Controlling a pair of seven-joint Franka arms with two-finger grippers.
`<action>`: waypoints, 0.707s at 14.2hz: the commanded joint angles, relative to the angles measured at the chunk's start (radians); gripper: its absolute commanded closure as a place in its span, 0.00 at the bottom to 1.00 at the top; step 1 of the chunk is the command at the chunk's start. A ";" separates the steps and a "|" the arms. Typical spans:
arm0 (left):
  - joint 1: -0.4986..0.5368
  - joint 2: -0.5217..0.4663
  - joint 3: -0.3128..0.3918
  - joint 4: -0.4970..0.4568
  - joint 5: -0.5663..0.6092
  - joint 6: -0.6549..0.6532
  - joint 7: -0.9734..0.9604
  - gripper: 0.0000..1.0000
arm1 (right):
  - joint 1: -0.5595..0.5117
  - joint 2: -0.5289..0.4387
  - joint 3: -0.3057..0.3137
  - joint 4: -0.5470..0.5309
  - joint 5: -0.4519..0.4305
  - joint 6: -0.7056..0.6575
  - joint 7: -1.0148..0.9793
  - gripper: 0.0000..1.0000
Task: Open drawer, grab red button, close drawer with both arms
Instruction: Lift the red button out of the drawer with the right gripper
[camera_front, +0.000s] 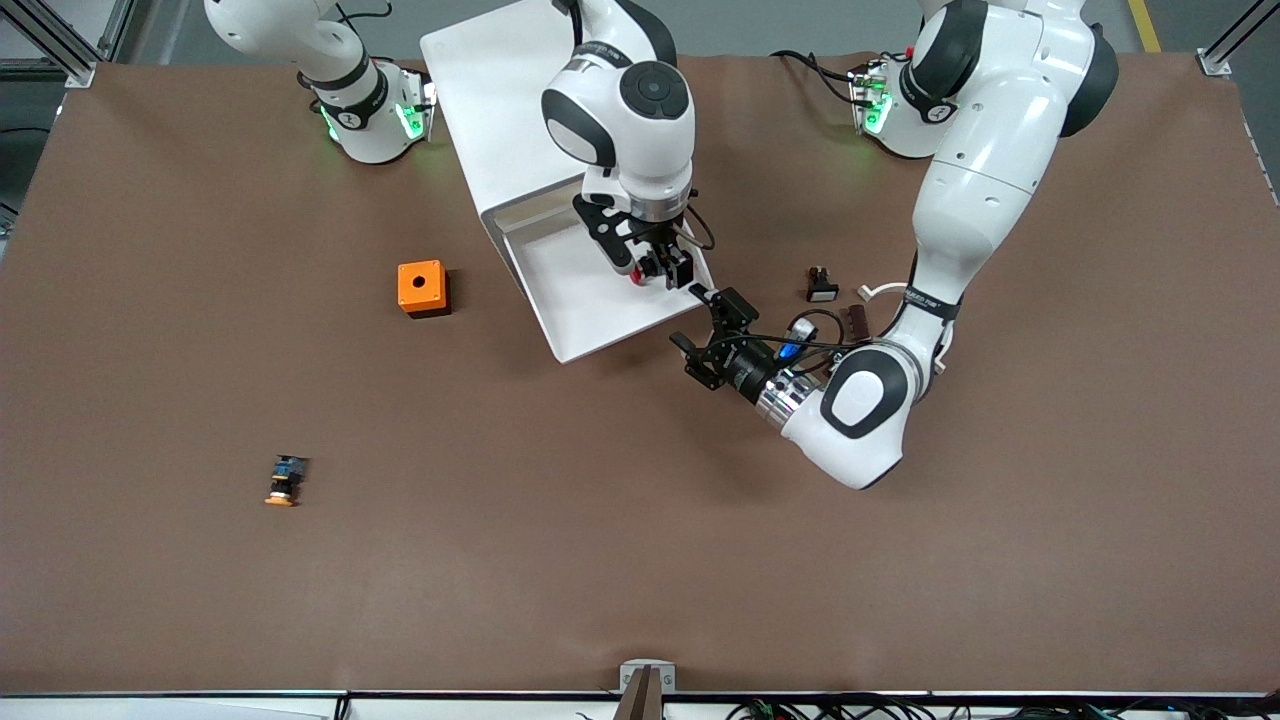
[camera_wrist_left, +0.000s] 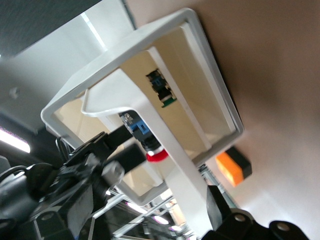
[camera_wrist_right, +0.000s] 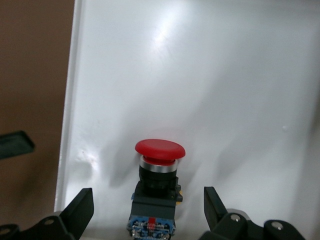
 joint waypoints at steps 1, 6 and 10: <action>0.001 0.005 0.045 0.048 -0.011 -0.013 0.174 0.00 | 0.019 0.027 -0.007 0.028 -0.010 -0.008 0.029 0.08; -0.021 -0.004 0.139 0.111 -0.006 -0.005 0.510 0.00 | 0.019 0.032 -0.007 0.043 0.005 -0.008 0.029 0.29; -0.146 -0.056 0.309 0.119 0.033 0.105 0.762 0.00 | 0.021 0.056 -0.007 0.080 0.007 -0.008 0.087 0.73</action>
